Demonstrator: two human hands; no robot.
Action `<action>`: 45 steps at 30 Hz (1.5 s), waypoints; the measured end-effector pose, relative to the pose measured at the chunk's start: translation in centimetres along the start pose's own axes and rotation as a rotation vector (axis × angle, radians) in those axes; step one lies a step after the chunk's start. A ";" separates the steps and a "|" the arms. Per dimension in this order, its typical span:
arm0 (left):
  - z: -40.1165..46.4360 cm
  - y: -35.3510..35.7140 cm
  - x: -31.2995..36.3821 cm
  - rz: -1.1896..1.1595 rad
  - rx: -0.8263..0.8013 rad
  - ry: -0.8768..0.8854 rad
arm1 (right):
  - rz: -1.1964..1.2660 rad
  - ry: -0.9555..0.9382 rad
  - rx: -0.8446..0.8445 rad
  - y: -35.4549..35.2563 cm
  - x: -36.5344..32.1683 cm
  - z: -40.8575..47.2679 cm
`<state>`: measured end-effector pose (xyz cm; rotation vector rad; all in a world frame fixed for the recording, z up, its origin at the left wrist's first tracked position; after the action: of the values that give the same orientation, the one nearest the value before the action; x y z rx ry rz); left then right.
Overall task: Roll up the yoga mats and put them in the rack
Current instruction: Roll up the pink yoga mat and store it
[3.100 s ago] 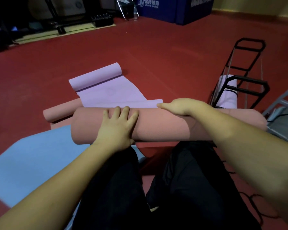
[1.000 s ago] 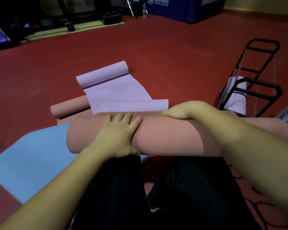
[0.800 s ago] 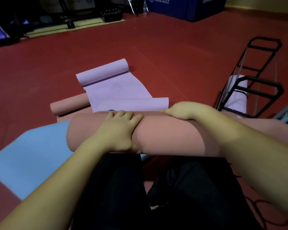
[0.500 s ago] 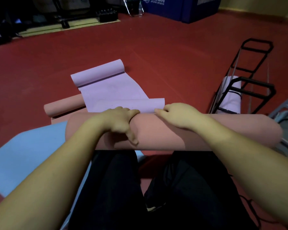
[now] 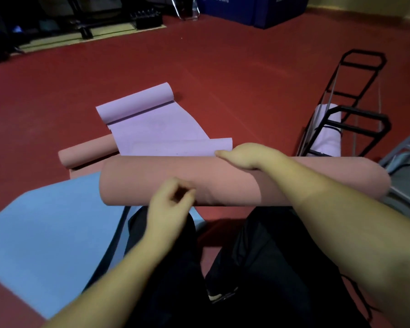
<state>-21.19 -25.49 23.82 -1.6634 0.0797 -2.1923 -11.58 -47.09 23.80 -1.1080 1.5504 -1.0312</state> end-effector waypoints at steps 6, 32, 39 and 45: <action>-6.4 6.3 -7.5 -0.665 0.116 -1.363 | 0.052 -0.011 -0.064 -0.6 -2.1 0.9; 12.2 11.5 1.9 -0.581 0.224 -0.806 | 1.253 0.445 0.402 -3.3 3.9 4.6; 8.8 14.6 -2.0 -0.424 0.055 -0.901 | 1.392 0.528 0.303 1.4 6.7 3.6; 4.0 15.4 -7.6 -0.268 0.044 -1.092 | 1.061 0.562 0.126 9.7 9.4 2.3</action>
<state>-11.63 -36.43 13.84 -2.6905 -0.4970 -1.1268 -12.51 -54.12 12.06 0.2032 2.0835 -0.6643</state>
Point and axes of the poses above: each hand's wrist, its own z-axis towards the middle knuckle, its own y-axis out of the palm, x = y × z, the point moved 7 cm from there along z, towards the middle knuckle, and after that the axes turned 15 degrees about x, right-handed, at the moved point
